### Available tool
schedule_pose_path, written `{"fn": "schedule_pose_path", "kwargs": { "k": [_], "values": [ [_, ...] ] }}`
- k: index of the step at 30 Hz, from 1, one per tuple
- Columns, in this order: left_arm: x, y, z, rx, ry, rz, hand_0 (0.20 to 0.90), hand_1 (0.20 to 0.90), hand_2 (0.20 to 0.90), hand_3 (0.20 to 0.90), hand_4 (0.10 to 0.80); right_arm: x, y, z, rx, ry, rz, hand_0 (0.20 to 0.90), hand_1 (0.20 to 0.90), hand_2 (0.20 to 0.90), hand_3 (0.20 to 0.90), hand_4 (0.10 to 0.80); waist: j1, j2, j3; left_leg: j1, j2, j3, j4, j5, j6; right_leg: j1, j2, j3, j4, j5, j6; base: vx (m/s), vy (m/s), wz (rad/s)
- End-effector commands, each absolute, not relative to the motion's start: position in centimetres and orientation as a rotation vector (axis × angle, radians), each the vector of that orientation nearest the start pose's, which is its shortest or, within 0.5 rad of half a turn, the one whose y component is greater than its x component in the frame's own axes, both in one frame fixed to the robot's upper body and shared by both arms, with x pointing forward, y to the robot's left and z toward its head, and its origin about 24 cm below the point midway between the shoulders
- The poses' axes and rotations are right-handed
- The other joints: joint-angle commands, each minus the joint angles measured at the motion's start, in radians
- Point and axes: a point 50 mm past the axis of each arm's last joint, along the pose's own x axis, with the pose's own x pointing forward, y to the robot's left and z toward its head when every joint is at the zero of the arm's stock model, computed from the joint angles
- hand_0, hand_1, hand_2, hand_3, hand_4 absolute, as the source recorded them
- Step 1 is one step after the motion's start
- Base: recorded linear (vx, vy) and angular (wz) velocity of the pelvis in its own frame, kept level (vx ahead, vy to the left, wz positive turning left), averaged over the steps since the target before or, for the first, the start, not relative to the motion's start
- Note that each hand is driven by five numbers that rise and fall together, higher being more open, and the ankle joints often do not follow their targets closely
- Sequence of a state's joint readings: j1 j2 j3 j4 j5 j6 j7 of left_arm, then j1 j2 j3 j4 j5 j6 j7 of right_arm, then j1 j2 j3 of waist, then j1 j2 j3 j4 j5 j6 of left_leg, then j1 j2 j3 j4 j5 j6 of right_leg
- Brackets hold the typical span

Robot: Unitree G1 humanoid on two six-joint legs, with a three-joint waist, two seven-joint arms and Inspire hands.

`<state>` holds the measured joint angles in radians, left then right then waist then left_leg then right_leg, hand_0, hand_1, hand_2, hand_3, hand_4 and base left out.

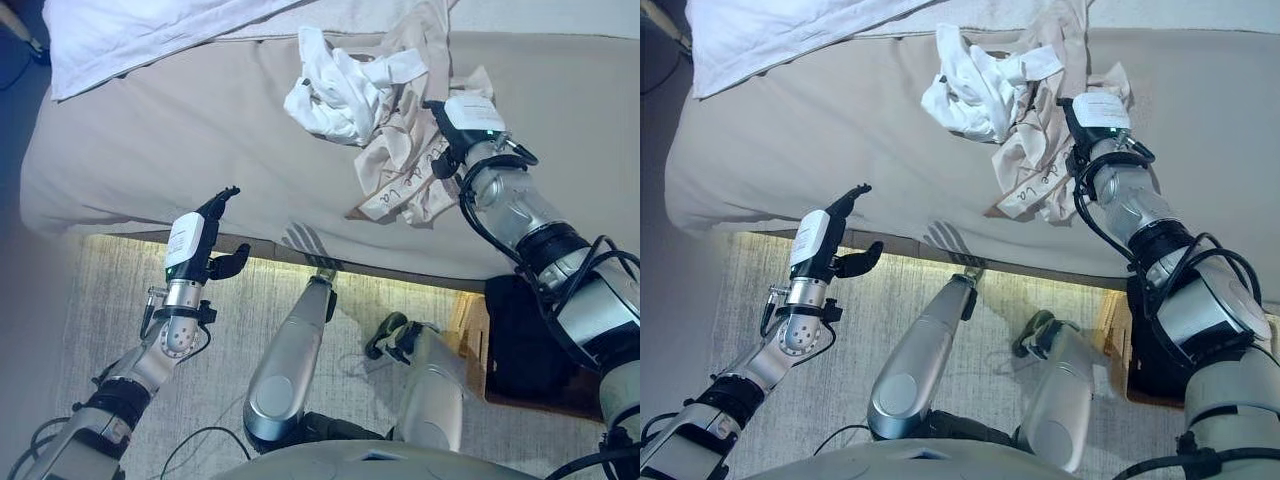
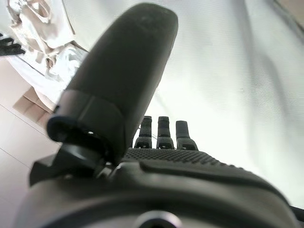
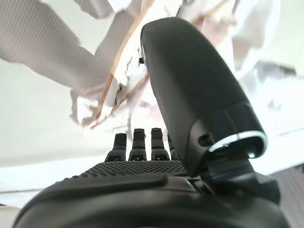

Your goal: Pick up the clothes from the bed and place them into the basket

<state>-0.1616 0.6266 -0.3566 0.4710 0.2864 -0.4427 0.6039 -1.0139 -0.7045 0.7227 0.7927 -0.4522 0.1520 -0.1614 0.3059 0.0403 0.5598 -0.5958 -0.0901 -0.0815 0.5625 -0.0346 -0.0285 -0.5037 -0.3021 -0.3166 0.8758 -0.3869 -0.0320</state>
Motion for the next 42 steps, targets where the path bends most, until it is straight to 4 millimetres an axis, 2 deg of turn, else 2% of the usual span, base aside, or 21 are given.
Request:
{"fn": "schedule_pose_path", "kwargs": {
  "k": [1,11,18,19,20,21,22,29,37,38,42],
  "values": [
    [26.3,22.7,7.3,0.741,-0.497,0.184,0.900,0.900,0.900,0.900,0.800,40.7,-21.2,24.7,-1.594,-0.263,-0.244,0.900,0.900,0.900,0.900,0.800,0.018,0.040,-0.040,-0.002,-0.040,0.021,0.253,-0.236,0.071,0.002,0.066,-0.042,0.033,0.055,-0.029,0.000,0.000,0.00],
    [26.1,21.4,9.2,0.707,-0.598,0.159,0.900,0.900,0.900,0.900,0.800,41.3,-22.1,25.5,-1.625,-0.173,-0.285,0.900,0.900,0.900,0.900,0.800,0.048,0.079,-0.040,-0.169,-0.073,0.019,0.392,-0.269,0.094,-0.164,0.051,-0.053,0.157,0.025,-0.037,-0.016,-0.003,0.11],
    [25.8,20.9,9.7,0.686,-0.630,0.159,0.900,0.900,0.900,0.900,0.800,41.6,-22.7,25.9,-1.622,-0.109,-0.283,0.900,0.900,0.900,0.900,0.800,0.054,0.097,-0.040,-0.262,-0.073,0.026,0.462,-0.286,0.109,-0.268,0.049,-0.049,0.204,0.022,-0.039,-0.007,-0.011,0.05],
    [25.8,20.9,9.8,0.684,-0.629,0.160,0.900,0.900,0.900,0.900,0.800,41.6,-22.7,25.9,-1.620,-0.110,-0.275,0.832,0.832,0.832,0.820,0.720,0.054,0.097,-0.040,-0.265,-0.071,0.028,0.463,-0.286,0.109,-0.271,0.050,-0.050,0.203,0.023,-0.039,0.000,0.000,0.00],
    [25.8,21.0,9.8,0.683,-0.629,0.160,0.900,0.900,0.900,0.900,0.800,41.7,-22.6,25.9,-1.618,-0.115,-0.269,0.559,0.559,0.559,0.502,0.402,0.054,0.096,-0.040,-0.267,-0.069,0.029,0.463,-0.284,0.109,-0.273,0.051,-0.051,0.202,0.025,-0.038,0.000,0.000,0.00],
    [25.8,21.0,9.8,0.683,-0.629,0.160,0.900,0.900,0.900,0.900,0.800,41.7,-22.6,25.9,-1.618,-0.115,-0.268,0.484,0.484,0.484,0.414,0.314,0.054,0.096,-0.040,-0.267,-0.069,0.029,0.463,-0.284,0.109,-0.274,0.051,-0.051,0.202,0.026,-0.038,0.000,0.000,0.00],
    [25.8,21.0,9.8,0.684,-0.629,0.160,0.900,0.900,0.900,0.900,0.800,41.7,-22.5,25.8,-1.608,-0.125,-0.261,0.300,0.300,0.300,0.200,0.100,0.053,0.094,-0.040,-0.266,-0.066,0.030,0.458,-0.282,0.112,-0.274,0.053,-0.052,0.199,0.028,-0.037,0.000,0.000,0.00],
    [25.8,20.9,9.9,0.687,-0.644,0.169,0.900,0.900,0.900,0.900,0.800,41.7,-21.9,25.7,-1.617,-0.152,-0.251,0.300,0.300,0.300,0.200,0.100,0.037,0.078,-0.040,-0.212,-0.044,0.039,0.381,-0.253,0.102,-0.217,0.076,-0.047,0.133,0.055,-0.024,-0.011,-0.021,-0.07],
    [26.1,20.7,9.4,0.692,-0.614,0.143,0.900,0.900,0.900,0.900,0.800,41.5,-22.6,25.2,-1.606,-0.141,-0.253,0.300,0.300,0.300,0.200,0.100,0.008,0.065,-0.040,-0.084,-0.019,0.049,0.299,-0.234,0.083,-0.102,0.075,-0.024,0.057,0.081,-0.012,-0.006,0.007,-0.10],
    [26.3,20.7,9.6,0.693,-0.618,0.145,0.900,0.900,0.900,0.900,0.800,41.4,-22.9,25.5,-1.597,-0.143,-0.263,0.300,0.300,0.300,0.200,0.100,0.002,0.060,-0.040,-0.069,-0.015,0.052,0.256,-0.193,0.082,-0.086,0.075,-0.035,0.017,0.116,-0.022,-0.049,0.006,-0.10],
    [26.5,20.9,9.1,0.709,-0.587,0.141,0.900,0.900,0.900,0.900,0.800,41.2,-23.6,24.8,-1.556,-0.129,-0.252,0.300,0.300,0.300,0.200,0.100,-0.018,0.042,-0.040,0.064,0.003,0.062,0.157,-0.171,0.071,0.034,0.073,-0.024,-0.069,0.140,-0.011,0.031,0.001,-0.13]
  ]
}}
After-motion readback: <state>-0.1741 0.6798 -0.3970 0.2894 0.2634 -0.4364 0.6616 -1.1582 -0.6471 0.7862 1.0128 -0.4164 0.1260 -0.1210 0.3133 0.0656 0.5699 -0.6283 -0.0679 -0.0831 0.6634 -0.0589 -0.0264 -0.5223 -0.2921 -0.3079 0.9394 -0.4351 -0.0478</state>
